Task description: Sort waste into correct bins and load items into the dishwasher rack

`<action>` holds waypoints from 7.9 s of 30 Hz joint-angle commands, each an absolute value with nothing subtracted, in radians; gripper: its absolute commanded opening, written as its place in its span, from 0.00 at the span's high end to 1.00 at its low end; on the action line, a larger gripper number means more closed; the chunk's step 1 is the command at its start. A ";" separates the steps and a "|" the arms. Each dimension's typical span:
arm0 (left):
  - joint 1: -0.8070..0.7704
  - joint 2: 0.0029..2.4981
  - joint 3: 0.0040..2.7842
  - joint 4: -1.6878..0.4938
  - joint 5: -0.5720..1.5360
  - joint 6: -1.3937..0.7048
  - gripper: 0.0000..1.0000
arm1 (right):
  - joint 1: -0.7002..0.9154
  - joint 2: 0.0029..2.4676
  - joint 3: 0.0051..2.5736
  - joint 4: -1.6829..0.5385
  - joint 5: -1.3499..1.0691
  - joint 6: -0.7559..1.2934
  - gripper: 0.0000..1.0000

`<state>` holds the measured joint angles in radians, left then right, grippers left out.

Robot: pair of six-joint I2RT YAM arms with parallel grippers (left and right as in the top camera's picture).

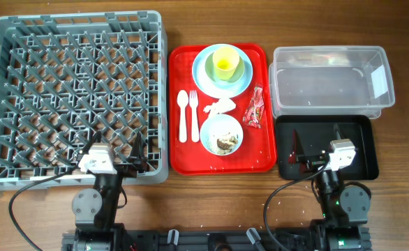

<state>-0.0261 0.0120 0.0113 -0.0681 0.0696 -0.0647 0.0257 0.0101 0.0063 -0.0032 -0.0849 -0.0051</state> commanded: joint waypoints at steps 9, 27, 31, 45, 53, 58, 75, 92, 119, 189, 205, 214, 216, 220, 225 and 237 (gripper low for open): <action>-0.022 0.007 0.006 -0.072 0.085 -0.052 0.00 | 0.026 0.007 0.005 0.002 -0.076 -0.019 0.00; -0.022 0.007 0.006 -0.072 0.085 -0.052 0.00 | 0.026 0.007 0.005 0.002 -0.076 -0.019 0.00; -0.022 0.007 0.006 -0.072 0.085 -0.052 0.00 | 0.026 0.007 0.005 0.002 -0.076 -0.019 0.00; -0.022 0.007 0.006 -0.072 0.071 -0.052 0.00 | 0.026 0.007 0.005 0.002 -0.076 -0.019 0.00; -0.022 0.007 0.006 -0.018 0.106 -0.059 0.00 | 0.026 0.007 0.005 0.002 -0.076 -0.019 0.00; -0.022 0.007 0.087 0.007 0.255 -0.060 0.00 | 0.026 0.007 0.005 0.002 -0.076 -0.019 0.00; -0.022 1.111 1.580 -1.196 0.688 -0.060 0.00 | 0.026 0.007 0.005 0.002 -0.076 -0.019 0.00; -0.397 1.578 1.501 -1.224 0.159 -0.302 0.96 | 0.026 0.007 0.005 0.002 -0.076 -0.019 0.00; -0.476 1.846 1.393 -0.871 0.039 -0.376 0.93 | 0.026 0.007 0.005 0.002 -0.076 -0.019 0.00; -0.515 1.996 1.260 -0.582 -0.035 -0.487 0.80 | 0.026 0.017 0.005 0.002 -0.076 -0.019 0.00; -0.512 2.010 1.264 -0.567 -0.036 -0.476 0.96 | 0.026 0.017 0.005 0.002 -0.076 -0.019 0.00; -0.512 1.564 1.270 -0.611 -0.348 -0.475 0.96 | 0.026 0.017 0.005 0.002 -0.076 -0.019 0.00; -0.512 1.474 1.270 -0.663 -0.513 -0.476 0.96 | 0.026 0.017 0.005 0.002 -0.076 -0.019 0.00; -0.508 1.485 1.260 -0.723 -0.629 -0.476 0.96 | 0.026 0.017 0.005 0.002 -0.076 -0.019 0.00; -0.444 1.589 1.240 -0.735 -0.624 -0.475 0.96 | 0.026 0.017 0.005 0.002 -0.076 -0.019 0.00; -0.396 1.642 1.163 -0.610 -0.311 -0.268 0.96 | 0.026 0.017 0.005 0.002 -0.076 -0.020 0.00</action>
<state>-0.4026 1.6238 1.1732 -0.6128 -0.3397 -0.2893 0.0257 0.0139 0.0063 -0.0006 -0.0849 -0.0051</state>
